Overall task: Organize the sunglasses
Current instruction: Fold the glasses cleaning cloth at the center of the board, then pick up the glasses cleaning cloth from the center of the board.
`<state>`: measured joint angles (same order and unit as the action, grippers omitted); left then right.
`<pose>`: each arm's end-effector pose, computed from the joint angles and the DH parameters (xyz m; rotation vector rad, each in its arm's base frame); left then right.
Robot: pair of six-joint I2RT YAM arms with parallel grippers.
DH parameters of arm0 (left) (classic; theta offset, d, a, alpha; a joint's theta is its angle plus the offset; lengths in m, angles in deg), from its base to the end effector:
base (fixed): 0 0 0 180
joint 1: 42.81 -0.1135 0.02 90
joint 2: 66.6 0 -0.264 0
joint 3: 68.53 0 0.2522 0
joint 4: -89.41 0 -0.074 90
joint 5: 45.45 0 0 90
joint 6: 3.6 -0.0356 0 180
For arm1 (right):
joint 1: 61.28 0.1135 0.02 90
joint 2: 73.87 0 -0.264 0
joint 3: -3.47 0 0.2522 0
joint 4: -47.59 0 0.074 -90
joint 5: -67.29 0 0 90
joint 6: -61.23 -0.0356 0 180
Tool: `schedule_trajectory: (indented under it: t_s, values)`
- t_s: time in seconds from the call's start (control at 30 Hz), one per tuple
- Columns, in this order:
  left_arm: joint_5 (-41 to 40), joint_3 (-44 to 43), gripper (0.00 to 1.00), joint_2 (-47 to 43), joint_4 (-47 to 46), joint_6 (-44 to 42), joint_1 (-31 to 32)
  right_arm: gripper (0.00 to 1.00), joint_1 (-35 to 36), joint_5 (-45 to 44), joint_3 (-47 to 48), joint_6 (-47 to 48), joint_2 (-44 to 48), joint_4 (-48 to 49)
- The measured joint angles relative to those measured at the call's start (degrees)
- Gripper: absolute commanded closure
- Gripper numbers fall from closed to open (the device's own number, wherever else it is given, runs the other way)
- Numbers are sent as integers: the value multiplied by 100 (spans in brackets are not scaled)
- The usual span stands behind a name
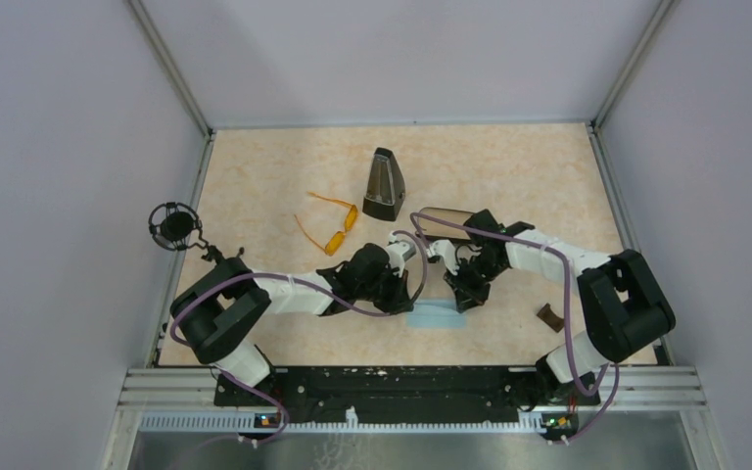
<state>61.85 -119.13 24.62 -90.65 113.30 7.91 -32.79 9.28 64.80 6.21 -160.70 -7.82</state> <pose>0.1812 -0.2382 0.1430 0.6769 2.3736 -1.0023 0.2103 0.1356 0.1656 -1.5525 2.3869 0.8019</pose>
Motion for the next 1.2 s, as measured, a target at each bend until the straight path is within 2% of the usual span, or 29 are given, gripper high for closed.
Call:
schedule_trajectory:
  t_s: [0.07,0.1,0.3,0.4,0.6,0.73,0.83,1.0,1.2]
  values:
    - [0,0,100,0,-2,0,0,100,0,13,-2,-2,-7,0]
    - [2,0,96,0,0,0,2,100,0,22,-2,-2,-9,0]
    - [142,90,78,-125,-17,22,9,79,50,120,-4,61,-85,-48]
    - [260,254,68,-466,-20,11,61,78,205,273,-46,323,-98,-275]
    - [299,365,57,-1196,46,-55,114,78,435,409,-164,468,105,-509]
    - [136,214,41,-1145,208,-197,111,78,201,487,118,605,179,-752]
    - [-85,70,32,-1003,286,-258,109,74,-236,588,407,743,179,-839]
    - [-345,-46,29,-800,398,-306,37,67,-776,584,579,894,175,-778]
    - [-407,-61,30,-544,396,-308,-186,63,-881,581,579,999,-177,-623]
